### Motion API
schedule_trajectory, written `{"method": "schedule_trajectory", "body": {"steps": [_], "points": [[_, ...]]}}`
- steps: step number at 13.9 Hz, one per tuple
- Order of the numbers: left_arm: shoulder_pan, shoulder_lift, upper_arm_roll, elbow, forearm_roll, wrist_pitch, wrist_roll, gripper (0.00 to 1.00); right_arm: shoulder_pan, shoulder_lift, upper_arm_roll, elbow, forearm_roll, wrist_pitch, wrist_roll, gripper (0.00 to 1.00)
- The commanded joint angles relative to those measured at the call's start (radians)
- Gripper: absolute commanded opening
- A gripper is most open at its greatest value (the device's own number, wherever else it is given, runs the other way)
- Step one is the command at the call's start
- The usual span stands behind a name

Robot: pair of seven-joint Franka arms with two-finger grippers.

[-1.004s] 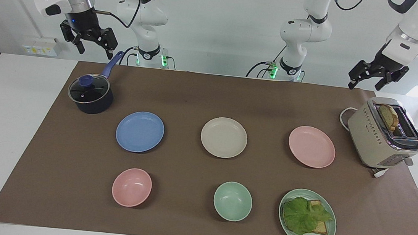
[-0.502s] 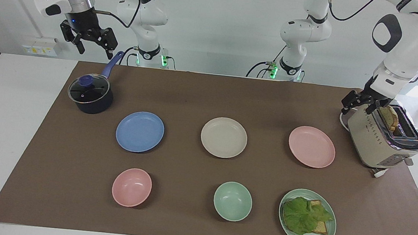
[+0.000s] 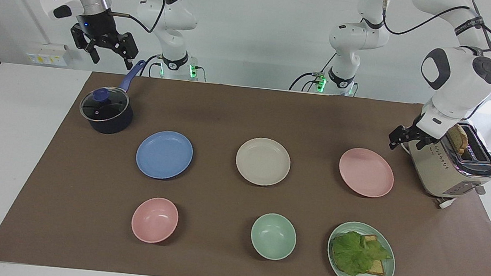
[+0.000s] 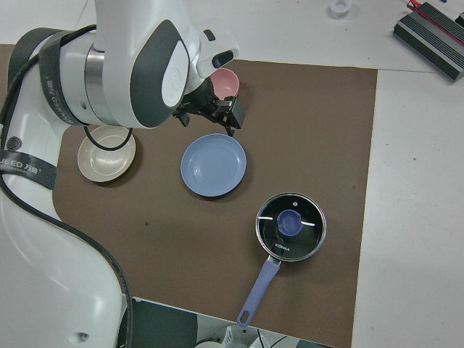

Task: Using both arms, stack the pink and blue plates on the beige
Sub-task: 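Move the left gripper to the rim of the pink plate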

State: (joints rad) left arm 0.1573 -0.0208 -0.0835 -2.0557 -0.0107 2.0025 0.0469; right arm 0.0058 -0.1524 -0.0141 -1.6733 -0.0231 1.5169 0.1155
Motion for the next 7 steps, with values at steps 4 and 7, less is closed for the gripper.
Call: {"method": "schedule_trajectory", "body": {"steps": [4, 7], "points": [[0.044, 0.108, -0.01, -0.034, 0.015, 0.111, 0.017, 1.0, -0.012, -0.015, 0.002, -0.016, 0.003, -0.001, -0.025, 1.0], [0.045, 0.157, -0.01, -0.043, 0.015, 0.157, 0.007, 1.0, -0.012, -0.015, 0.003, -0.016, 0.003, -0.003, -0.025, 1.0]]}}
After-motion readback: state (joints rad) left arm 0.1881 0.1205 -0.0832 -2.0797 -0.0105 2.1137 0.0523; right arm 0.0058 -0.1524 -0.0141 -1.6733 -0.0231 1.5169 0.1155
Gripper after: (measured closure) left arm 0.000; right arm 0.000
